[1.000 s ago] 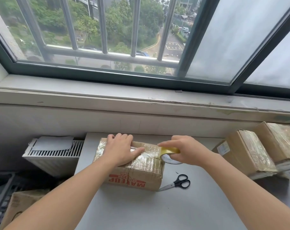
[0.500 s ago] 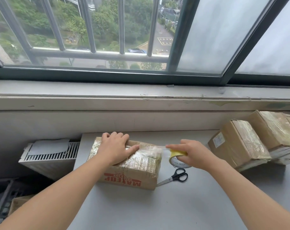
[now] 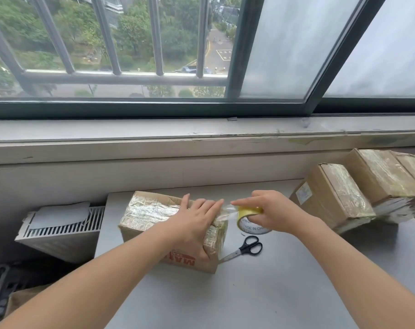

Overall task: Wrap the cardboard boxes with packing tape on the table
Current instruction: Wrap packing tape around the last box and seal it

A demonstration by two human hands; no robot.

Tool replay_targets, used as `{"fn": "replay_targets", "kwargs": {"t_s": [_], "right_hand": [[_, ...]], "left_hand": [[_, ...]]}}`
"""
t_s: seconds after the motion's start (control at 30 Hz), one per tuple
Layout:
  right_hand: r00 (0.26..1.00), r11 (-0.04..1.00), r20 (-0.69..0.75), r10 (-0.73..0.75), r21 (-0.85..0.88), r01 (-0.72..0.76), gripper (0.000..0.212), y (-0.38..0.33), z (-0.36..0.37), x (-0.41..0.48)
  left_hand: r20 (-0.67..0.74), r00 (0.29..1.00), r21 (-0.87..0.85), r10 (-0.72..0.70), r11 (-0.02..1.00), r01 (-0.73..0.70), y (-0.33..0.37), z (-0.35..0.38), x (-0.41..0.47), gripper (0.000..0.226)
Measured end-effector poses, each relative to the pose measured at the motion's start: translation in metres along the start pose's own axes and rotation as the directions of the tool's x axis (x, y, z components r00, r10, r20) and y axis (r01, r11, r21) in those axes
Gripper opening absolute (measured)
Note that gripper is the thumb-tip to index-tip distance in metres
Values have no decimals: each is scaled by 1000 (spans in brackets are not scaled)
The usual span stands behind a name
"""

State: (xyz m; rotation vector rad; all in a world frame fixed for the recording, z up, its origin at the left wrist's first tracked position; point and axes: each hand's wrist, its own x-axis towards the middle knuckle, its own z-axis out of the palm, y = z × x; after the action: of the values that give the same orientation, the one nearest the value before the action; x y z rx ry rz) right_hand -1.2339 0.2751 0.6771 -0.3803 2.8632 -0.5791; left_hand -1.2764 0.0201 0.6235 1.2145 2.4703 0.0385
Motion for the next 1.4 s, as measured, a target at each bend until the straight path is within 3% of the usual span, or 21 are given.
{"fn": "replay_targets", "kwargs": {"t_s": [0.13,0.3,0.4,0.53,0.6,0.7,0.83,0.87,1.0,1.1,1.27,1.4], "right_hand": [[999,989,-44,13,145,-6,50,-16,-21,2],[987,919,-150,59,394,5,45,-59,-74,10],[975,876,-215,65,480,47,39,-89,-85,27],[960,864,-241,146,504,-4,28,-117,-65,55],[947,885,-273,168,465,-23,24,-128,-61,66],[952,897,-261,159,441,-29,21,-144,-58,81],[975,928,-175,136,367,-63,22,-164,-61,104],[978,942,-160,134,328,-75,22,-169,-65,111],[985,968,-50,162,204,-149,17,-181,-96,140],[981,972,7,196,132,-195,17,-182,-108,166],[962,962,-8,271,27,-271,35,-180,-92,201],[955,955,23,296,7,-297,30,-174,-91,214]], "left_hand": [[-55,998,-219,26,975,-37,-8,-24,-9,155],[-104,994,-633,-27,773,-45,-39,-78,-36,147],[-21,1000,-666,-19,746,0,-63,-92,-42,143],[63,998,-714,25,699,27,-82,-86,-47,130],[50,998,-796,23,604,26,-84,-81,-55,116],[-1,997,-925,-80,380,29,-68,-65,-64,88],[-152,875,-909,-460,413,59,-52,-49,-48,81],[-154,868,-902,-472,426,71,-54,-49,-43,75],[-23,963,-832,-270,538,131,-63,-74,-44,56],[52,958,-791,-282,574,212,-76,-86,-35,58],[80,912,-842,-403,462,278,-73,-80,-14,84],[17,842,-892,-539,371,256,-69,-67,3,89]]}}
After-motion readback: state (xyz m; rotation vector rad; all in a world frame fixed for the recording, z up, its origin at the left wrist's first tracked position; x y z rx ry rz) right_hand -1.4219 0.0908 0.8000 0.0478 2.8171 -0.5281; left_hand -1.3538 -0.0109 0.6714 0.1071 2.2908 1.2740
